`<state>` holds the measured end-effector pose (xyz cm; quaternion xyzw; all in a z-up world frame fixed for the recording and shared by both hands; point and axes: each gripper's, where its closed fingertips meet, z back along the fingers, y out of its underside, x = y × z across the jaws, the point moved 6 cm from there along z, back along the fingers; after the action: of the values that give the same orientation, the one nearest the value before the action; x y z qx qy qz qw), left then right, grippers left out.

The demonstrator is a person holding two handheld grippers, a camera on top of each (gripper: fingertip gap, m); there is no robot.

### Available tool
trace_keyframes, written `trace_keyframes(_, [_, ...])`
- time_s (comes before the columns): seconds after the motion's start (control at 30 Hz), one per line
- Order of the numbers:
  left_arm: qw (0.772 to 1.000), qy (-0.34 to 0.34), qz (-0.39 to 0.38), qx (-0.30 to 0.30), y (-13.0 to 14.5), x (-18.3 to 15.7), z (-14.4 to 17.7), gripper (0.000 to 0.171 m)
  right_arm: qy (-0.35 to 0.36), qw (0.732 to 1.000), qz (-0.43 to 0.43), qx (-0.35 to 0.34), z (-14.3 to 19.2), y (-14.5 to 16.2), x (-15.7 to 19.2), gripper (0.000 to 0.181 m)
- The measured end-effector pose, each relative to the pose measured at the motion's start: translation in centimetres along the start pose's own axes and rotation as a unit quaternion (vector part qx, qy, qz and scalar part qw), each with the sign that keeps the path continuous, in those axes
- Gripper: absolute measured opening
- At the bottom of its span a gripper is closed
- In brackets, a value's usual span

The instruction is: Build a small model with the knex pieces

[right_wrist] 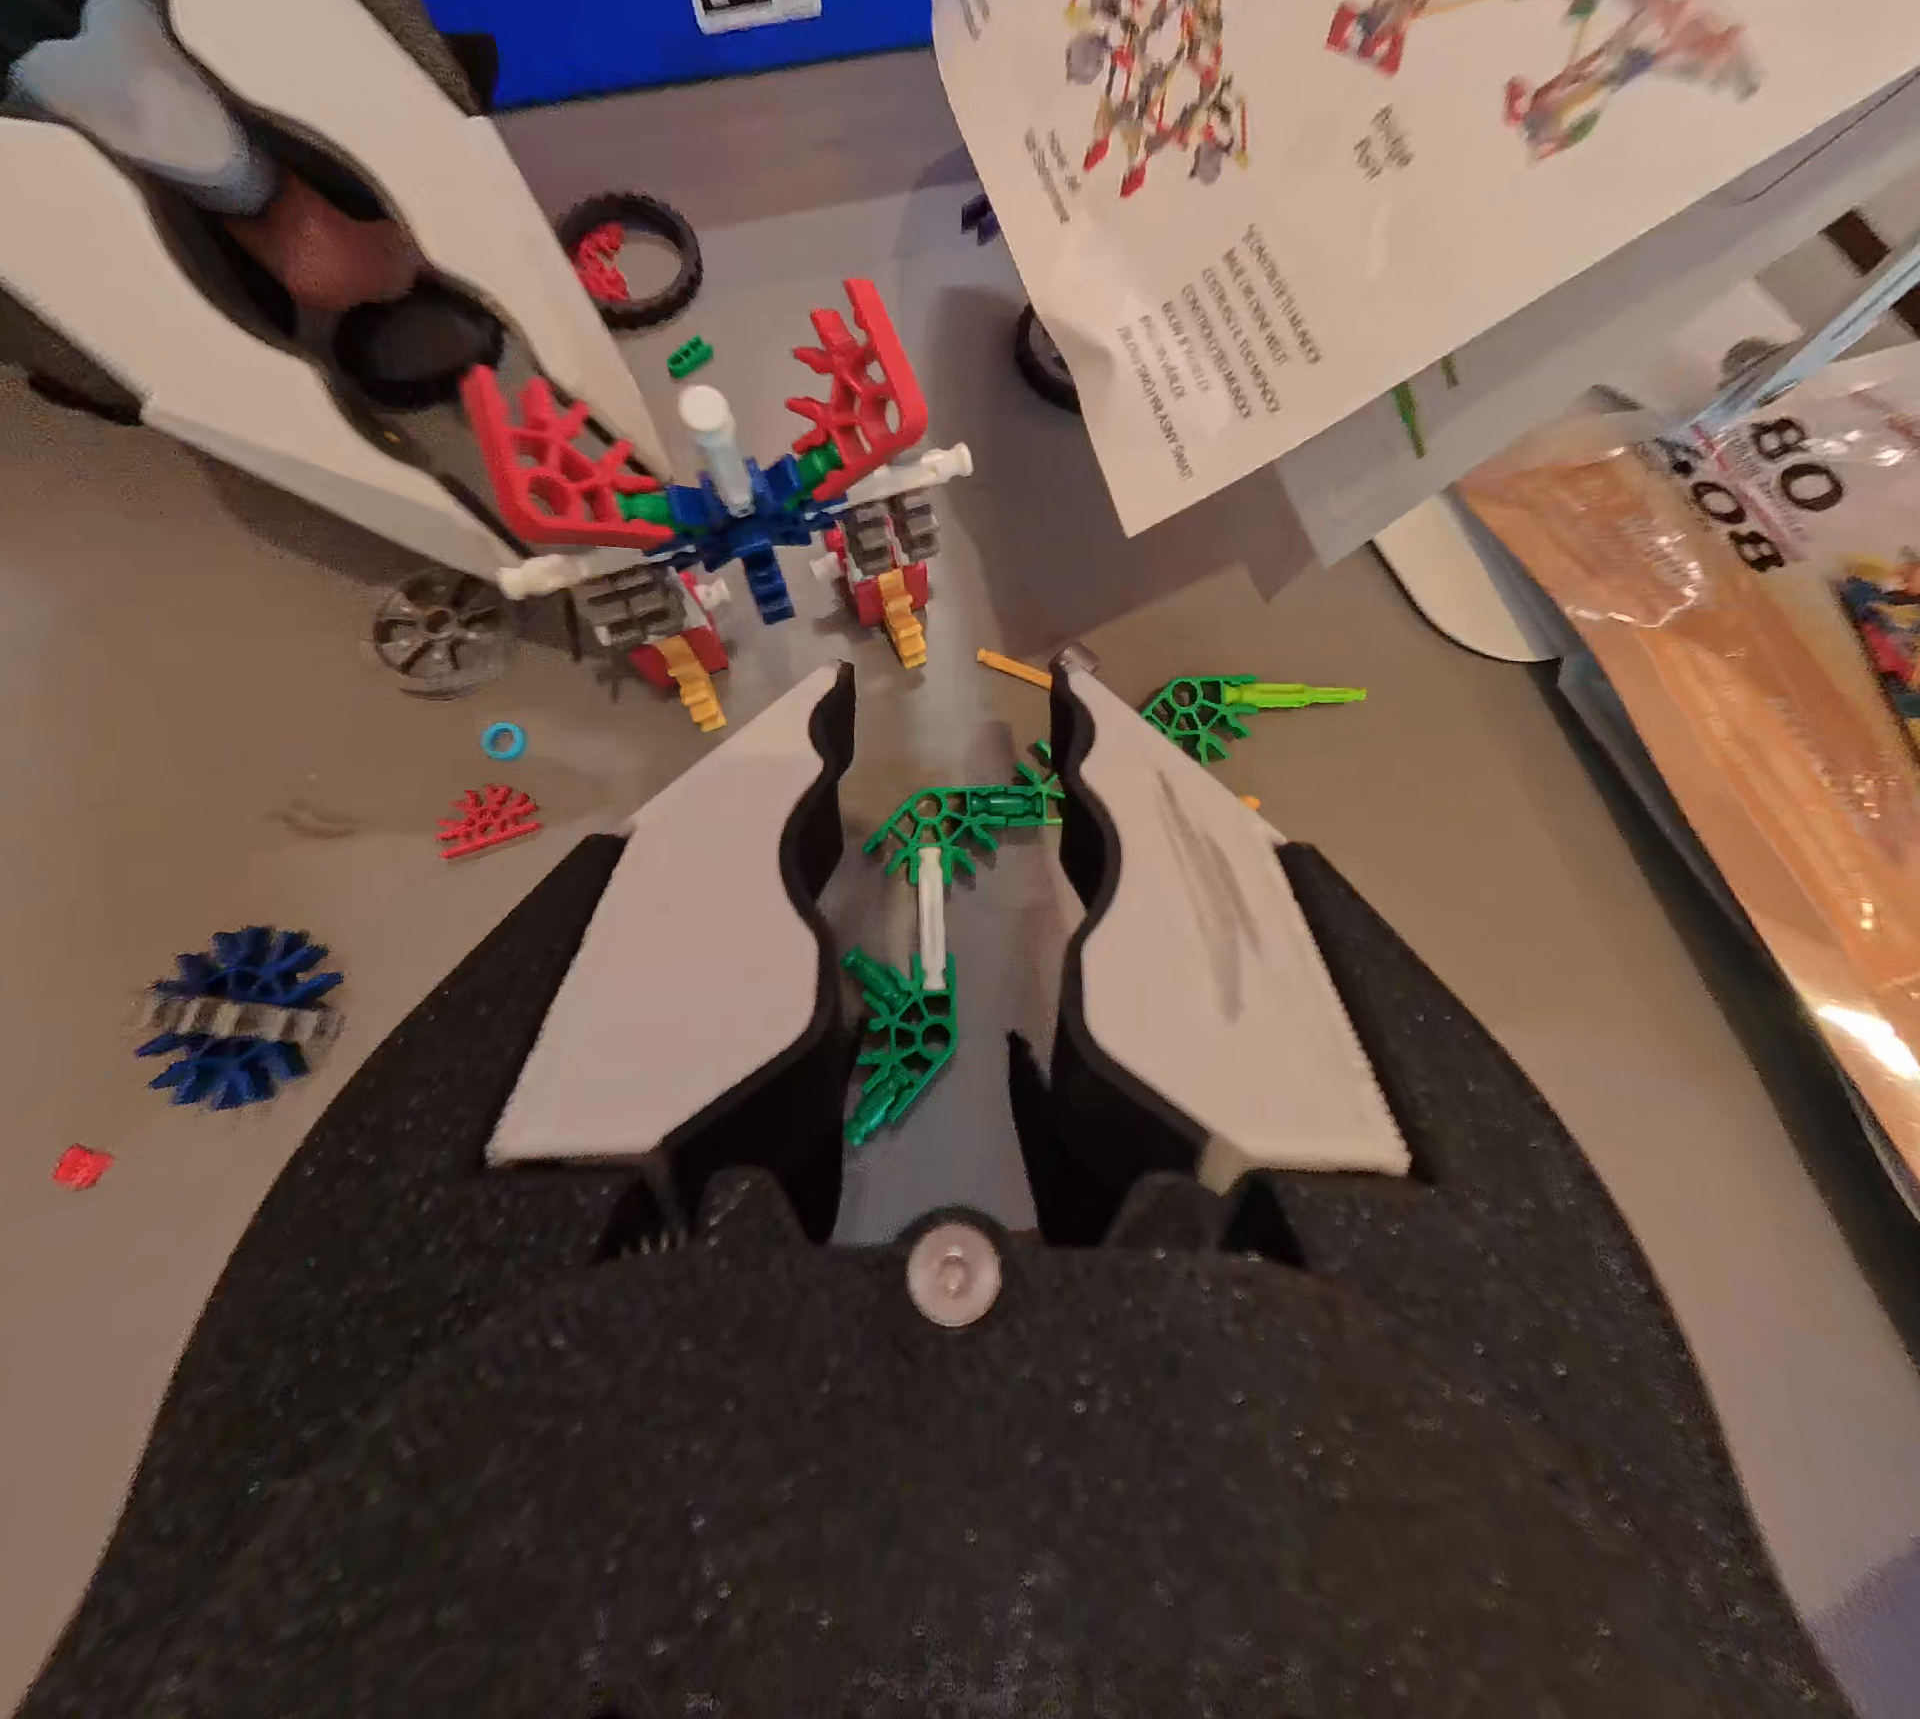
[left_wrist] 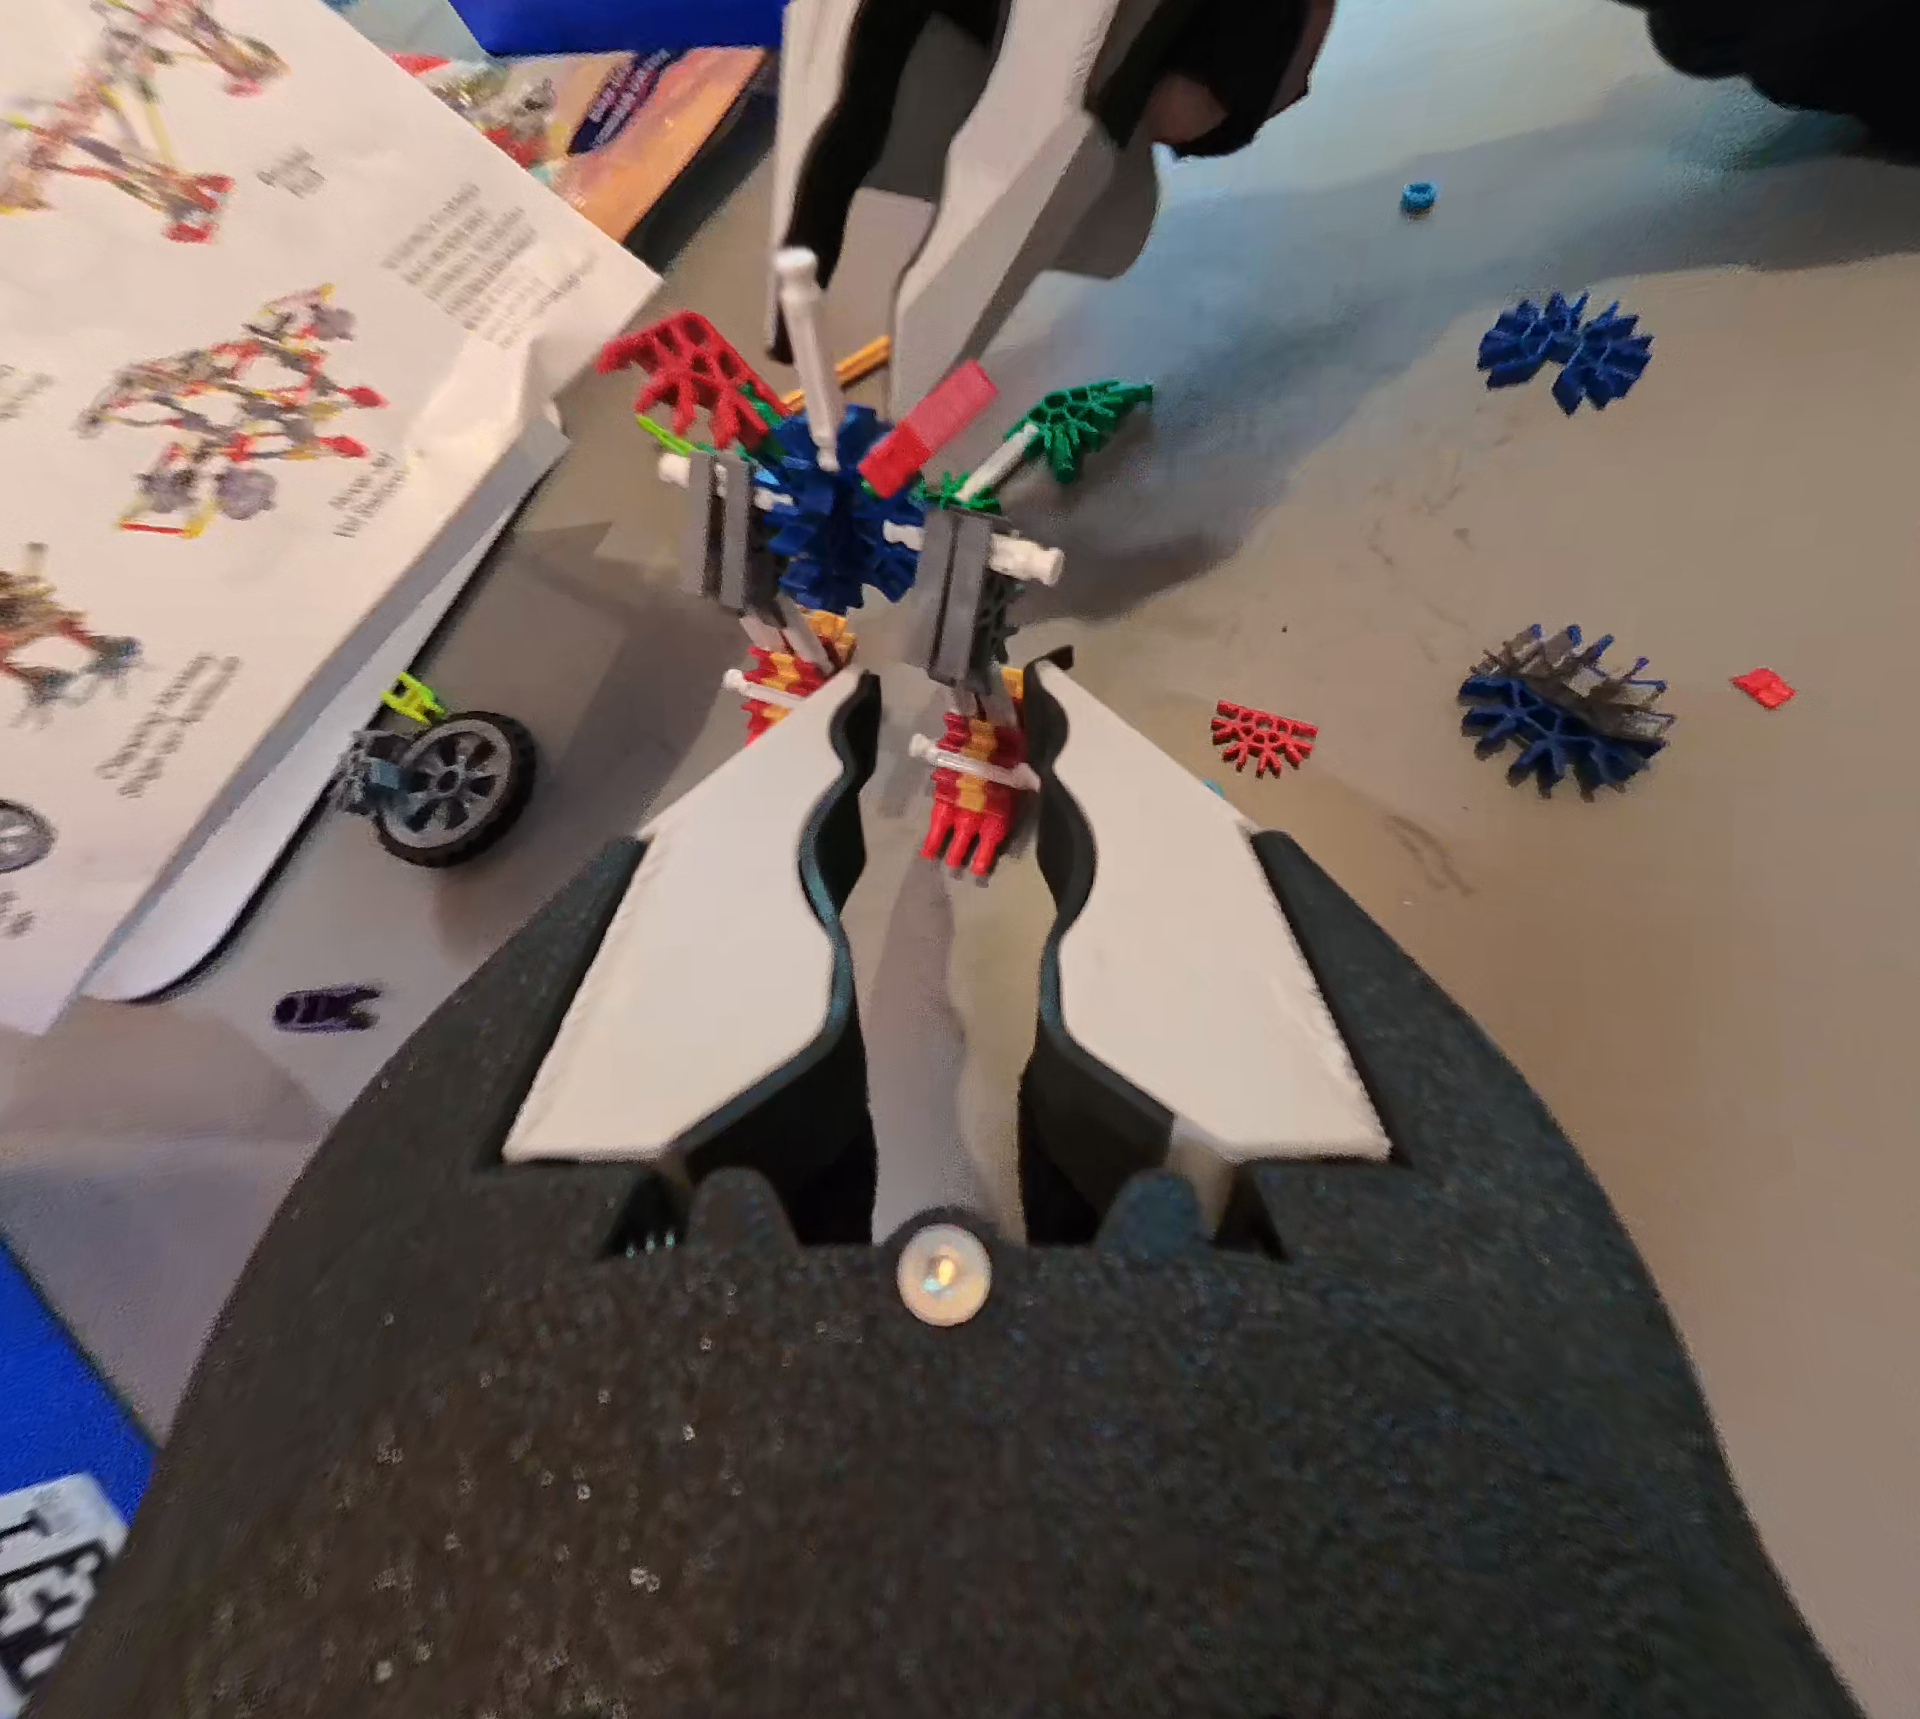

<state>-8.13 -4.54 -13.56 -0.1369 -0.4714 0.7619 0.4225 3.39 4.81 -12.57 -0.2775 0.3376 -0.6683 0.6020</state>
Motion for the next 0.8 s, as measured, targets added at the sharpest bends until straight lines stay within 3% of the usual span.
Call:
trace_keyframes(0.17, [1.000, 0.009, 0.015, -0.025, -1.1, 0.7, 1.1, 0.029, -0.022, 0.999, -0.002, -0.033, 1.9, -0.4, 1.2, 0.037])
trace_keyframes(0.4, [0.999, 0.042, 0.022, -0.009, -0.7, -0.6, -1.0, 0.031, -0.078, 0.996, -0.010, -0.039, 0.2, -0.7, 3.2, 0.040])
trace_keyframes(0.57, [0.999, 0.031, 0.030, 0.006, -1.2, -1.2, -1.6, 0.047, -0.112, 0.993, -0.008, -0.041, -0.4, -0.9, 2.9, 0.044])
trace_keyframes(0.8, [0.999, -0.015, 0.016, 0.026, -1.4, -2.5, -2.0, 0.047, -0.142, 0.989, 0.013, -0.026, -0.2, -0.8, 1.9, 0.045])
